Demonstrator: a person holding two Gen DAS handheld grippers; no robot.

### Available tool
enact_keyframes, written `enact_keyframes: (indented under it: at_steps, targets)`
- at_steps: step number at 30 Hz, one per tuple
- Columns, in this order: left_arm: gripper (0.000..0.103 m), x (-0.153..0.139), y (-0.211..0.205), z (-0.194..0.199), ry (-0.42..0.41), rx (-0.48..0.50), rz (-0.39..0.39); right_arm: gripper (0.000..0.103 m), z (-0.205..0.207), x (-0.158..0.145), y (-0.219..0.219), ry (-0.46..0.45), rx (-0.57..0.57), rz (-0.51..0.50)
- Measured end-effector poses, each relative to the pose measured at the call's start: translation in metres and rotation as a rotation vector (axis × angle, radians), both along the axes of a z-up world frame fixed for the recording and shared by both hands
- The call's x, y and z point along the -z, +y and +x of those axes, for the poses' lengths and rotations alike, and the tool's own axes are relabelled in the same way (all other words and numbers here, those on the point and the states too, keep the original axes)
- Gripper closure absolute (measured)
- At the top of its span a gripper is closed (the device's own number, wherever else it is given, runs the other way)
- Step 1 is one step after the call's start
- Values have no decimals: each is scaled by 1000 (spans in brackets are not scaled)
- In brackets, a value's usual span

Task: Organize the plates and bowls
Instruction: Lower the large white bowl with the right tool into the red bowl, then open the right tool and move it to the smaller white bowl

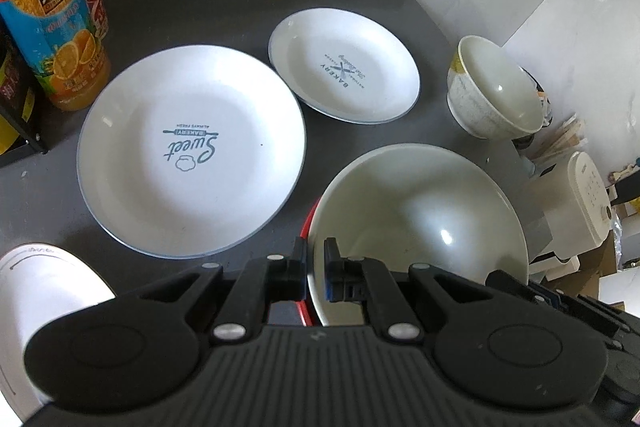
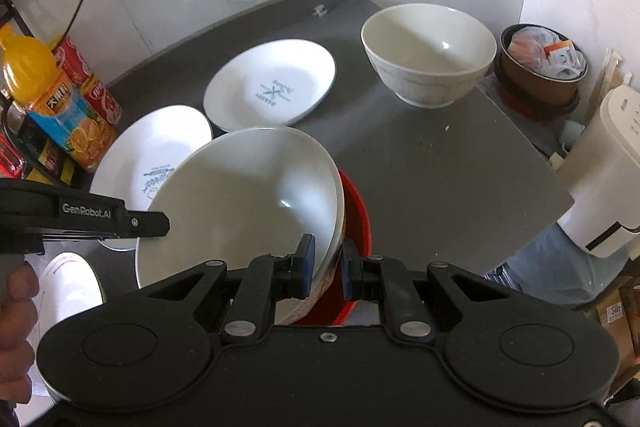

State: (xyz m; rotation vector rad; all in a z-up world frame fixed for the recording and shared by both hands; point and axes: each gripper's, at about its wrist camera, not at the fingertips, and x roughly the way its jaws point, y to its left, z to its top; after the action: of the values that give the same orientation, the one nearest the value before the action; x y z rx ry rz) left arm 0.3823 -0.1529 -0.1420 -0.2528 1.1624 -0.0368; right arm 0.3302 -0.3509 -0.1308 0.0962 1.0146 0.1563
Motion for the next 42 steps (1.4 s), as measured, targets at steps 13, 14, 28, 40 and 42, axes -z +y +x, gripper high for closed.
enact_keyframes:
  at_steps: [13, 14, 28, 40, 42]
  targets:
    - [92, -5, -3, 5, -2, 25, 15, 91, 7, 8, 0, 39, -30, -20]
    - [91, -7, -2, 5, -5, 21, 18, 91, 8, 7, -1, 44, -37, -22]
    - [56, -32, -12, 17, -57, -4, 49, 62, 7, -23, -28, -19, -34, 54]
    - [38, -43, -51, 35, -94, 8, 74, 41, 24, -31, -83, -75, 47, 99]
    - [36, -43, -59, 39, -103, 6, 73, 37, 29, -32, -95, -86, 63, 110]
